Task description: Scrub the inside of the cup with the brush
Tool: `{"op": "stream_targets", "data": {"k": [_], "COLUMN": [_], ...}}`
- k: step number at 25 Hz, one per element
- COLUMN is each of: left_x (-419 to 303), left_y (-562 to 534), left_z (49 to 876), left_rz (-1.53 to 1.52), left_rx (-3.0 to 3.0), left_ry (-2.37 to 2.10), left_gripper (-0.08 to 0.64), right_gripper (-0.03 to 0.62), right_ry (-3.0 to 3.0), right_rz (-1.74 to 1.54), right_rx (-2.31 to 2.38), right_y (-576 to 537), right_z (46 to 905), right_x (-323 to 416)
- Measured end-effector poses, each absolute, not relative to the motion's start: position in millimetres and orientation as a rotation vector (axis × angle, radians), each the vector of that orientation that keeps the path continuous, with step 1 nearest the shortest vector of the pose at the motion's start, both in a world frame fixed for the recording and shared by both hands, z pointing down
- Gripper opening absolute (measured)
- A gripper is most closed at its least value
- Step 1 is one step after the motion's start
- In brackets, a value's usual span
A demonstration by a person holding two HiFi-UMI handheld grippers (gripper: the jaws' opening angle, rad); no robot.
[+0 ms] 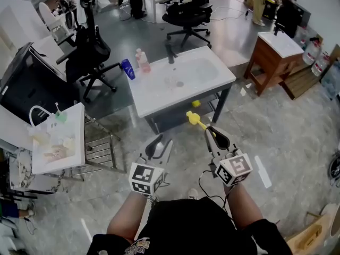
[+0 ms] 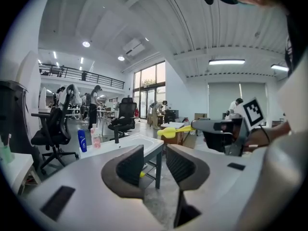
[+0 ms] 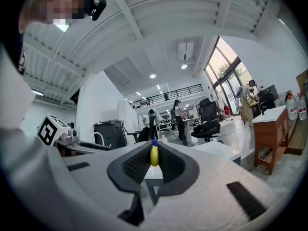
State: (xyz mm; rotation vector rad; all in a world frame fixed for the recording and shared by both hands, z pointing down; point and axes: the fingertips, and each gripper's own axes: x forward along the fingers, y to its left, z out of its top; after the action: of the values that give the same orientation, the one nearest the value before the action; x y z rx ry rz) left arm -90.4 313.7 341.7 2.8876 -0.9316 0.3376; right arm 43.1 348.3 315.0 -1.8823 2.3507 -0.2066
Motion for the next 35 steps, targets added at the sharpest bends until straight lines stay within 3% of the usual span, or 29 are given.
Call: {"op": "stream_targets", "data": {"k": [10,35], "left_x": [-66.1,-43.4], "left_y": [315.9,190.7], "left_z": [346.0,369.2], "left_rz": [0.357,0.387], "left_rx": [2.856,2.849], "left_ry": [-1.014,-0.977], "left_gripper": [0.167,0.167], "right_gripper": [0.037,0.037], "right_ry": [2.378,2.375], "right_rz": [-0.230,-0.244], "right_rx": [-1.833,-1.869], "right_y": [348.0,229.9], "right_z": [319.7,330.1], "right_x": [76.2,103.8]}}
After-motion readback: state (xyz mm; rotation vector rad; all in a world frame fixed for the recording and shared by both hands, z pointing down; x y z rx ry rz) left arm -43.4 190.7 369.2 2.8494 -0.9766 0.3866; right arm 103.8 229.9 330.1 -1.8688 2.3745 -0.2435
